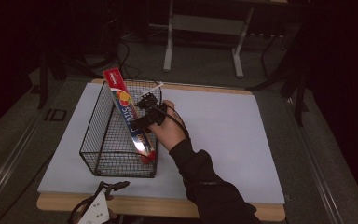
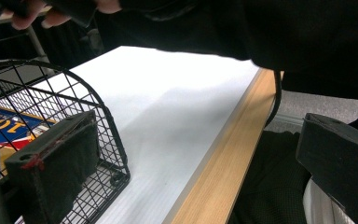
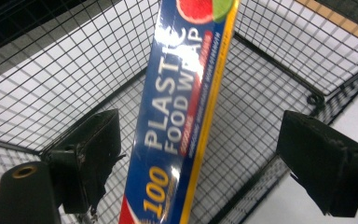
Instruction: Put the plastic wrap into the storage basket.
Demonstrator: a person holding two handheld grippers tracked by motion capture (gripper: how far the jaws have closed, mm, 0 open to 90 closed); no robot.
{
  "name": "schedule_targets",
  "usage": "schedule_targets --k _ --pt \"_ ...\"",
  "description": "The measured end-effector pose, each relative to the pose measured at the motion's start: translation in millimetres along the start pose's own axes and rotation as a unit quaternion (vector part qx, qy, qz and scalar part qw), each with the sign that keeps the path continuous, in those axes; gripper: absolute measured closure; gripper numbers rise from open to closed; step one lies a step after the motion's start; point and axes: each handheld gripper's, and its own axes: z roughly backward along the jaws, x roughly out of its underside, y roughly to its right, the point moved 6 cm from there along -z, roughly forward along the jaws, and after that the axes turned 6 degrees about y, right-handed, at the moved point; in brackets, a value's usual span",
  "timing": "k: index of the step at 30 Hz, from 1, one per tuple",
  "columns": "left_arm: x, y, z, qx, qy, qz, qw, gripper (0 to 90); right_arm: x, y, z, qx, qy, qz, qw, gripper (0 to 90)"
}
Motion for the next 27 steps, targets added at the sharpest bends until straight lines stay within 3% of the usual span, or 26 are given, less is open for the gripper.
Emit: schedule_targets --k 14,27 --pt "1.0 -0.2 -1.7 -0.002 -0.005 -0.001 1.0000 0.1 40.8 31.5 47.5 0.013 0.019 0.002 0.9997 13.8" --pt "1.6 0.0 -2.5 -0.002 -0.008 -0.002 1.0000 0.1 92.9 54.7 67.6 0.012 0.035 0.001 0.9993 13.7"
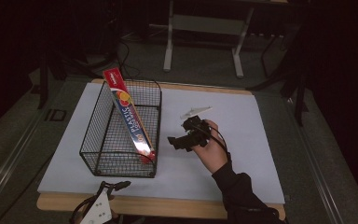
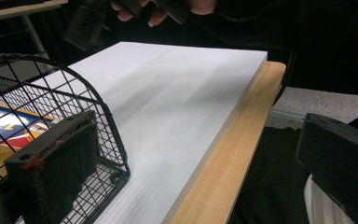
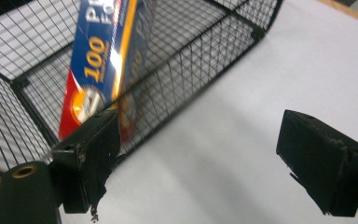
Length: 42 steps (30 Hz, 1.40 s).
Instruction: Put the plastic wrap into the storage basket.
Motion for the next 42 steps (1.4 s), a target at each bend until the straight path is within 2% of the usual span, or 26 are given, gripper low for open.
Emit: schedule_targets --k 5,13,18,24,26,34,39,42 --pt "0.1 0.4 -0.3 0.000 0.000 0.001 1.0000 0.1 21.5 8.2 7.5 0.002 -0.007 -0.007 0.9999 13.4" --pt "0.6 0.2 -1.2 -0.001 -0.003 0.000 1.0000 0.1 55.5 23.4 18.7 0.002 -0.002 -0.015 0.9999 12.7" --pt "1.1 0.3 -1.8 -0.001 -0.005 -0.001 1.0000 0.1 72.1 28.2 26.4 0.000 -0.002 -0.017 0.9999 12.4" --pt "1.3 0.6 -2.2 -0.001 -0.007 -0.003 1.0000 0.1 92.3 30.2 32.4 0.000 -0.008 -0.006 0.9999 12.5" --pt "1.5 0.8 -2.3 0.000 -0.008 -0.003 1.0000 0.1 99.1 30.4 34.4 0.009 -0.012 0.002 0.9999 12.5" --pt "1.3 1.1 -2.2 0.001 -0.007 -0.003 1.0000 0.0 113.7 28.5 39.9 0.000 -0.014 0.000 0.9999 12.5" --pt "1.4 1.2 -2.2 0.001 -0.008 -0.004 1.0000 0.1 120.1 27.4 43.7 0.005 -0.014 0.004 0.9999 12.6" --pt "1.3 1.3 -2.2 0.002 -0.007 -0.004 1.0000 0.1 127.1 26.1 47.9 0.007 -0.010 0.015 0.9998 12.9"
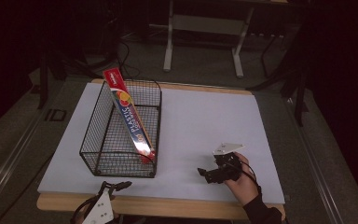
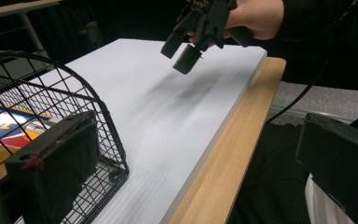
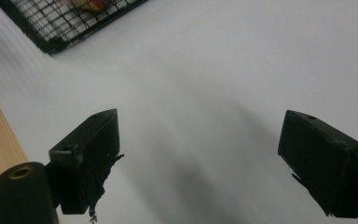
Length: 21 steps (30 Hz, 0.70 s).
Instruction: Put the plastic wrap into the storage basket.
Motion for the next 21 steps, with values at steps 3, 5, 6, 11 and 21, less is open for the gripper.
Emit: schedule_targets --k 3,5,6,11,21 --pt "-0.1 0.2 0.0 0.000 0.000 0.000 1.0000 0.1 3.3 -0.3 2.5 -0.001 0.007 0.001 1.0000 12.9" --pt "0.0 0.5 0.1 0.001 -0.001 -0.001 1.0000 0.1 7.2 0.0 7.9 0.000 0.020 -0.003 0.9998 13.0" --pt "0.1 0.5 0.1 0.001 -0.001 -0.001 1.0000 0.1 8.6 0.2 10.0 0.000 0.023 -0.004 0.9997 13.0" --pt "0.2 0.6 -0.1 0.002 -0.001 0.000 1.0000 0.0 19.1 2.7 19.9 0.008 0.028 -0.007 0.9995 13.1" --pt "0.7 0.8 -0.9 0.004 -0.003 0.001 1.0000 0.1 28.6 18.1 26.5 0.023 0.044 -0.032 0.9982 13.3"
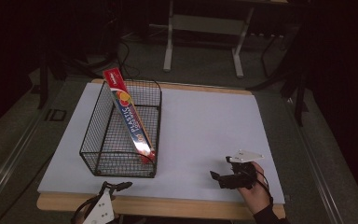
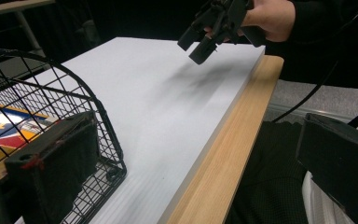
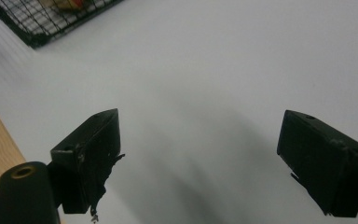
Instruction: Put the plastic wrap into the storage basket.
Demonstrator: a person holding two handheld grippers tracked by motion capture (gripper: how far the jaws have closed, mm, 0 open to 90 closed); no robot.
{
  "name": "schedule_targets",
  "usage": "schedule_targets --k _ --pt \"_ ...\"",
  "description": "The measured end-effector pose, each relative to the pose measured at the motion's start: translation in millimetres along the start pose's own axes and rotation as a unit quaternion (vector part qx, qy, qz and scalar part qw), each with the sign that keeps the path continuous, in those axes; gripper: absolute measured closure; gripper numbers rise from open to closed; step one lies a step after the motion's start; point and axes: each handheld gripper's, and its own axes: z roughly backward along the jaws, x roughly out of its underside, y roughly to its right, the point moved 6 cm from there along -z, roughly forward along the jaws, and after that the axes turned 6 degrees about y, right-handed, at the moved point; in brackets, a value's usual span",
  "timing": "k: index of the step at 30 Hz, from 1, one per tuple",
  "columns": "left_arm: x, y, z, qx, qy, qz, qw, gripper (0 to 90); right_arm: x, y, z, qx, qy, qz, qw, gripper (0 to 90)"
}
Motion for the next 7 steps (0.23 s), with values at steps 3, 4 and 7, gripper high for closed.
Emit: schedule_targets --k 3,4,7 --pt "0.1 0.3 -0.2 0.001 0.000 0.000 1.0000 0.0 -0.1 0.7 -0.7 -0.001 0.003 0.002 1.0000 13.3" --pt "0.1 0.5 -0.3 0.002 0.000 0.000 1.0000 0.1 0.3 0.8 -1.2 -0.002 0.003 0.000 1.0000 13.3" --pt "0.3 0.8 -0.4 0.002 -0.002 -0.001 1.0000 0.1 1.8 1.3 -3.0 -0.001 -0.001 0.000 1.0000 13.5"
